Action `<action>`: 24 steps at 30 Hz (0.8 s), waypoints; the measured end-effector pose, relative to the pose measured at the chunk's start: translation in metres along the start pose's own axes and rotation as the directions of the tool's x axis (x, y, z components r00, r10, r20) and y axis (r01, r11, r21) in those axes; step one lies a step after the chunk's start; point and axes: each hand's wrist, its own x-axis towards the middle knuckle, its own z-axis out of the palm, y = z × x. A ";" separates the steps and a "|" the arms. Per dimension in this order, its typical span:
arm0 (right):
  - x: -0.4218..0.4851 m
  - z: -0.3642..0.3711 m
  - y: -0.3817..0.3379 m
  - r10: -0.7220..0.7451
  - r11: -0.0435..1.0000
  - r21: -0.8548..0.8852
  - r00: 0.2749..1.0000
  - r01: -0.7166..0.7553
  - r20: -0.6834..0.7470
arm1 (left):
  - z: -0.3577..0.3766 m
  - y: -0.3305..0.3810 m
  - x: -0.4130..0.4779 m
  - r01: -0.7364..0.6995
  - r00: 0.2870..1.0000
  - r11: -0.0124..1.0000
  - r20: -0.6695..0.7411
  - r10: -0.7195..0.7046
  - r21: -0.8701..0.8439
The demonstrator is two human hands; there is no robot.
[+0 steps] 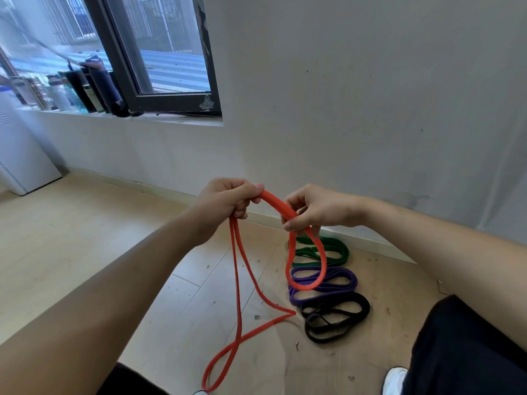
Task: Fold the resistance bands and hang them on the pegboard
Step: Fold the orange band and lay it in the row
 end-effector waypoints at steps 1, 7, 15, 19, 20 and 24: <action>0.001 -0.001 0.002 0.009 1.000 -0.009 1.000 -0.009 0.001 | -0.002 0.000 0.000 0.002 1.000 1.000 -0.017 -0.002 -0.018; 0.006 -0.003 0.014 0.043 0.999 -0.030 0.999 -0.043 0.010 | -0.018 -0.001 0.000 -0.001 0.983 0.988 -0.181 -0.027 -0.153; 0.000 -0.013 0.026 0.125 0.980 0.137 0.985 -0.141 0.116 | -0.048 -0.016 -0.001 0.035 0.946 0.971 -0.306 -0.108 -0.236; 0.001 -0.011 0.041 0.204 0.975 0.073 0.976 -0.210 0.081 | -0.056 -0.023 -0.001 0.043 0.933 0.967 -0.336 -0.128 -0.250; 0.002 -0.011 0.044 0.211 0.975 0.059 0.976 -0.214 0.058 | -0.057 -0.024 -0.002 0.046 0.933 0.969 -0.337 -0.129 -0.244; 0.007 -0.011 0.050 0.213 0.977 0.002 0.976 -0.213 -0.054 | -0.057 -0.024 -0.002 0.038 0.926 0.964 -0.354 -0.134 -0.265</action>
